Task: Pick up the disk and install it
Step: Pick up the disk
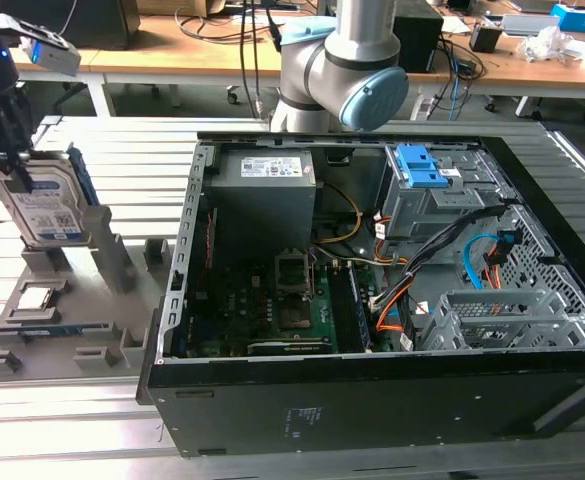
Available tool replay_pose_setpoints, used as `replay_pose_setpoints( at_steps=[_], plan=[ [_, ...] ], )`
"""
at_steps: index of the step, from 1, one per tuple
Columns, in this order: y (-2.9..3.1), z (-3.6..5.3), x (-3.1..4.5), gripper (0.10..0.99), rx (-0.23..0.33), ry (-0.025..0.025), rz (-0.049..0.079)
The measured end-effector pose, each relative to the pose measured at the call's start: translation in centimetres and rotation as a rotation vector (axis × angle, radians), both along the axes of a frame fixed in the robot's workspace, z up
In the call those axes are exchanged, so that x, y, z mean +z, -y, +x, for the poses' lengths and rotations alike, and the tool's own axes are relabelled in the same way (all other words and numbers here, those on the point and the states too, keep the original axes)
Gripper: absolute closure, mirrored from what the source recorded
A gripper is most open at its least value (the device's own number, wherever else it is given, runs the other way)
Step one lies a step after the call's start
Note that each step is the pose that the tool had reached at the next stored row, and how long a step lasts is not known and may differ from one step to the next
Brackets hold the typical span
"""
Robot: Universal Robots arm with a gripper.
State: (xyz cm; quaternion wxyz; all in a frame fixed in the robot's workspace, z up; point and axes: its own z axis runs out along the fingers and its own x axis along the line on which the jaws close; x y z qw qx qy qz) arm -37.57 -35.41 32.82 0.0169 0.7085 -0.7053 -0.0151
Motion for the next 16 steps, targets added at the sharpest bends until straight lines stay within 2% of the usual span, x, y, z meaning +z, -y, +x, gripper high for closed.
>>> replay_pose_setpoints(
  at_steps=[11,14,16],
  plan=[
    [-0.01,0.0,0.72,0.722,0.0,-0.0005,0.0],
    [0.0,0.0,1.13,0.722,0.0,-0.0006,0.0],
    [-0.01,0.0,1.72,0.722,0.0,-0.0006,0.0]
  ],
)
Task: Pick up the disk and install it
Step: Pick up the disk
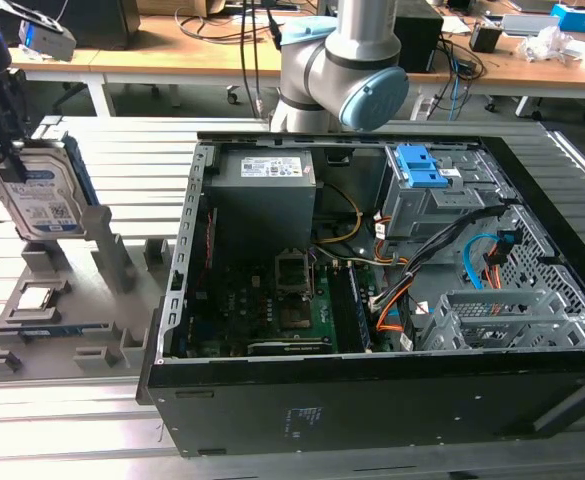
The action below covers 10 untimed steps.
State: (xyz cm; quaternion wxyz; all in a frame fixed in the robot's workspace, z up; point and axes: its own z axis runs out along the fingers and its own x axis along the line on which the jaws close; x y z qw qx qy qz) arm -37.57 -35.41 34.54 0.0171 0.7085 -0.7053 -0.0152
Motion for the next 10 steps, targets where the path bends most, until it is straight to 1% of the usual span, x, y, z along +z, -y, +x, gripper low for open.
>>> replay_pose_setpoints(
  at_steps=[1,3,10],
  plan=[
    [0.0,0.0,0.2,0.722,0.0,0.0001,0.0],
    [0.0,0.0,0.86,0.722,0.0,0.0002,0.0],
    [0.0,0.0,1.77,0.722,0.0,-0.0001,0.0]
  ],
)
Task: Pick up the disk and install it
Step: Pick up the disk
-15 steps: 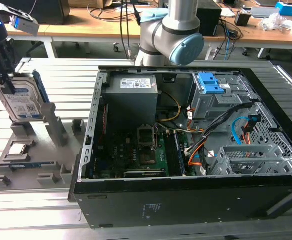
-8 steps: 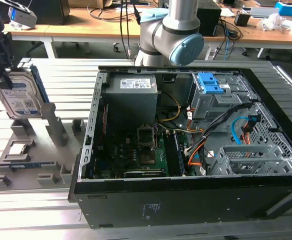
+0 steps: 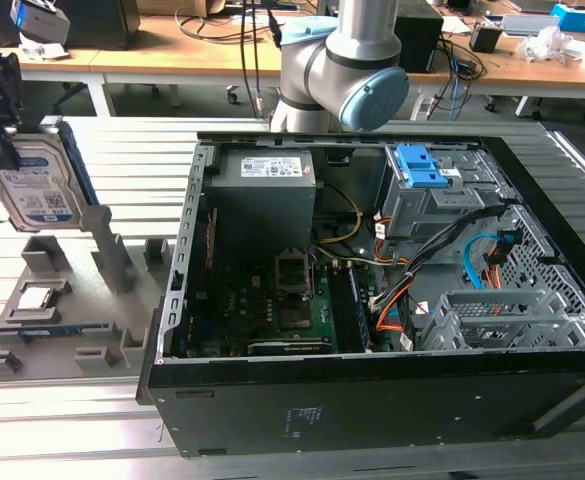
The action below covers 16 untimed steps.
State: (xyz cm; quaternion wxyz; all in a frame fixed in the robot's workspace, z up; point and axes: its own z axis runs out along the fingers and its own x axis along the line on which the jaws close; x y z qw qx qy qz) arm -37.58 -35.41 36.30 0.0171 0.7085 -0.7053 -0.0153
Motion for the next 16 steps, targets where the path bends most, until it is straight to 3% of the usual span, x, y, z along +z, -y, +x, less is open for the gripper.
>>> replay_pose_setpoints(
  at_steps=[2,16],
  plan=[
    [0.0,0.0,0.23,0.722,0.0,-0.0001,0.0],
    [0.0,0.01,4.75,0.722,0.0,-0.0012,0.0]
  ],
)
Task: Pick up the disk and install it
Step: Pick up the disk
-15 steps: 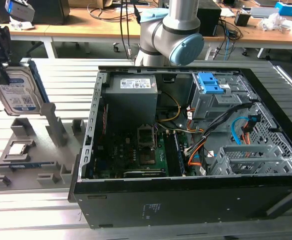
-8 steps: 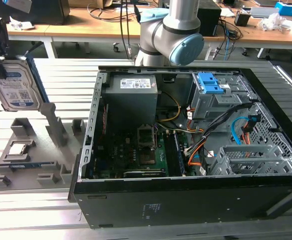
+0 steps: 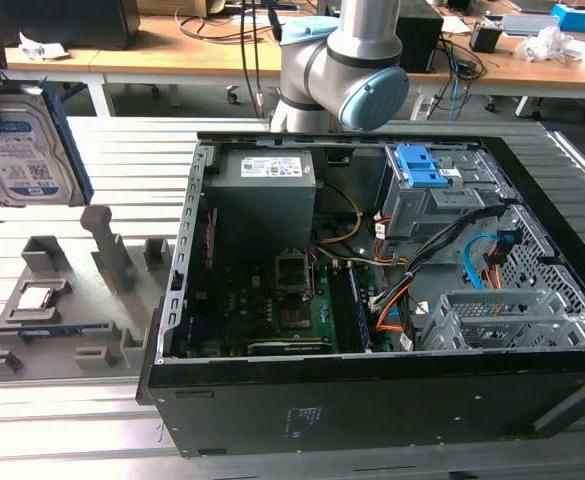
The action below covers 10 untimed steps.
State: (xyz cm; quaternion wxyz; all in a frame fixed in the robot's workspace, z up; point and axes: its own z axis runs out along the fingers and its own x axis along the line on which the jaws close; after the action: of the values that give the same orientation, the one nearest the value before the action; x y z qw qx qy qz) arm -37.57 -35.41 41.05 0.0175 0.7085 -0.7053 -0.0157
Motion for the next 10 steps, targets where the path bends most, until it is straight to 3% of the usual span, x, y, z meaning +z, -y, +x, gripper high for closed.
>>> replay_pose_setpoints(
  at_steps=[7,10],
  plan=[
    [0.0,0.01,1.38,0.722,0.0,-0.0005,0.0],
    [0.0,0.01,2.37,0.722,0.0,-0.0011,0.0]
  ],
)
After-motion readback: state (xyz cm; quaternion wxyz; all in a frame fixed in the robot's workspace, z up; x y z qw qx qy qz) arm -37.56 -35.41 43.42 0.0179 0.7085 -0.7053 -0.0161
